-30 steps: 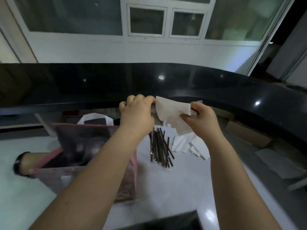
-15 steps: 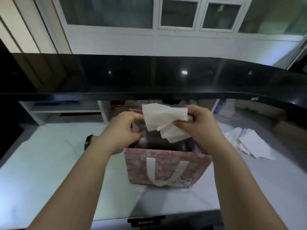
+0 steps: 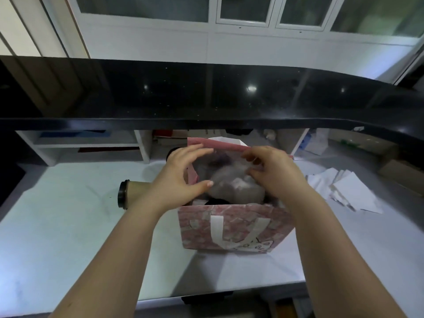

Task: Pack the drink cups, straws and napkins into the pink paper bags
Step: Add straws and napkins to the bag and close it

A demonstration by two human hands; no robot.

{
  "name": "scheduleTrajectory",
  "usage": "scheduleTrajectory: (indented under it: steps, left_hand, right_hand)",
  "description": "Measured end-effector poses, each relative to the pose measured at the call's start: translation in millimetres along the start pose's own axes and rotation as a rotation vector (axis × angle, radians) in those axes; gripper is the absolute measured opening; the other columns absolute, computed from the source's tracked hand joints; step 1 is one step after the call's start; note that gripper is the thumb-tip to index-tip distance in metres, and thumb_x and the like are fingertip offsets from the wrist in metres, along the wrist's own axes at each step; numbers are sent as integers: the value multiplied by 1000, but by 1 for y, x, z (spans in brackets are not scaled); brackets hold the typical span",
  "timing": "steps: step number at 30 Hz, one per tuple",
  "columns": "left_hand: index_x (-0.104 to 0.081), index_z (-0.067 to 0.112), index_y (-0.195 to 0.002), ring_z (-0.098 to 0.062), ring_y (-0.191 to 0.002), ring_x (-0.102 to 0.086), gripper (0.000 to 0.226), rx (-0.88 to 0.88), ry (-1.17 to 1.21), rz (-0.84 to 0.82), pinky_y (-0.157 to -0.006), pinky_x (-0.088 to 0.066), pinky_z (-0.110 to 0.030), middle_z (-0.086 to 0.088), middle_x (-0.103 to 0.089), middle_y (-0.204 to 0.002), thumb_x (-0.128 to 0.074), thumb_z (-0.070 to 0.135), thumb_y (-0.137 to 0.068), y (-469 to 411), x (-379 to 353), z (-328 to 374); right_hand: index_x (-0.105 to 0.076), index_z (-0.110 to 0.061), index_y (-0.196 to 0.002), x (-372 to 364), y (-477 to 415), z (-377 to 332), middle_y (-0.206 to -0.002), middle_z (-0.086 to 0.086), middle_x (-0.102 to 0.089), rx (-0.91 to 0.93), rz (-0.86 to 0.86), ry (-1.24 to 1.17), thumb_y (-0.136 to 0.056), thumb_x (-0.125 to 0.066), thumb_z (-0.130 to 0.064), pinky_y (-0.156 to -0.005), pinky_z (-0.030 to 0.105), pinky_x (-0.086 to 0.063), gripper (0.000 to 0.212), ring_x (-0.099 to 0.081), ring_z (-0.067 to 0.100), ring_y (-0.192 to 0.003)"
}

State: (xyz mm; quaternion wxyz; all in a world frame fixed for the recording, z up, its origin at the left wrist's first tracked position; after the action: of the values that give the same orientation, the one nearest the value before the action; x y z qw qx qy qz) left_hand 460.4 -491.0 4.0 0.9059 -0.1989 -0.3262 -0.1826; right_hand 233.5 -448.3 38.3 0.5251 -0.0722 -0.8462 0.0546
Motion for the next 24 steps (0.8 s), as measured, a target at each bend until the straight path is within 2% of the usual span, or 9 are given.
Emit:
scheduleTrajectory:
  steps: [2, 4, 8, 9, 11, 13, 16, 18, 24]
  left_hand:
    - [-57, 44, -125, 7, -127, -41, 51, 25, 171, 121, -104, -36, -19, 22, -51, -135, -76, 22, -83, 6, -4, 0]
    - [-64, 37, -115, 1, -119, -54, 39, 48, 380, 237, -96, -45, -20, 18, -63, -121, -76, 19, -82, 14, -7, -2]
    - [-67, 21, -111, -16, -114, -62, 47, 109, 689, 314, -93, -54, -34, 6, -68, -114, -75, 49, -74, 35, -13, -23]
    - [-66, 20, -112, -21, -116, -61, 56, 115, 719, 297, -94, -54, -39, 1, -67, -118, -75, 58, -72, 42, -15, -30]
    - [-63, 15, -117, -27, -117, -60, 73, 101, 719, 263, -95, -53, -42, -5, -65, -119, -72, 69, -69, 54, -20, -39]
    - [-61, 11, -118, -26, -112, -63, 81, 75, 695, 250, -93, -54, -36, -2, -67, -115, -71, 73, -66, 65, -27, -40]
    - [-68, 29, -112, -20, -103, -66, 50, 73, 616, 309, -87, -55, -34, 4, -70, -107, -82, 53, -69, 70, -41, -27]
    - [-73, 34, -104, -14, -99, -68, 31, 117, 587, 365, -85, -56, -30, 9, -73, -102, -83, 32, -75, 67, -49, -15]
    - [-77, 21, -93, -16, -94, -71, 18, 262, 665, 383, -84, -58, -37, 2, -76, -95, -73, 23, -76, 59, -59, 1]
  right_hand:
    - [-69, -33, -103, 13, 11, 9, -95, -12, -68, 2, 93, -175, -83, -72, -10, -81, 24, -51, 31, -63, 7, -88]
    - [-68, -37, -94, 25, 26, 25, -88, -16, -69, -8, 209, -327, -83, -72, -8, -80, 18, -51, 31, -64, 2, -84]
    - [-70, -33, -84, 22, 63, 76, -85, -10, -72, -97, 404, -640, -76, -79, -17, -82, 34, -57, 20, -68, 12, -80]
    - [-71, -28, -84, 17, 70, 90, -85, -6, -73, -120, 393, -783, -75, -78, -24, -83, 40, -57, 13, -68, 17, -81]
    - [-72, -17, -90, 5, 84, 117, -93, 7, -74, -95, 285, -973, -79, -76, -37, -89, 48, -55, 23, -69, 28, -90]
    - [-73, -13, -100, -3, 92, 129, -104, 13, -73, -50, 89, -1010, -81, -71, -33, -91, 48, -54, 28, -68, 33, -100]
    - [-72, -20, -112, -12, 94, 122, -105, 6, -73, -55, -144, -1056, -64, -79, -27, -78, 30, -56, 49, -69, 21, -98]
    - [-71, -16, -115, -23, 92, 111, -102, 9, -73, -102, -166, -1106, -67, -83, -12, -75, 30, -57, 50, -70, 21, -95]
    - [-69, -12, -92, -48, 86, 86, -84, -1, -74, -292, 174, -1073, -91, -64, -13, -66, 32, -57, 6, -69, 15, -79]
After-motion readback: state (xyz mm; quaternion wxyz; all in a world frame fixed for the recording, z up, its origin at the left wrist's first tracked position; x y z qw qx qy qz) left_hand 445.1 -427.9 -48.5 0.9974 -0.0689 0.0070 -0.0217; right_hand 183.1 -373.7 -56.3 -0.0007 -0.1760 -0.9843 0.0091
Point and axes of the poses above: each hand's wrist, its own y-axis away from the middle knuckle, its own x-axis out of the back of the hand, z = x × y, the point moved 1 cm from there along -y, towards the middle knuckle
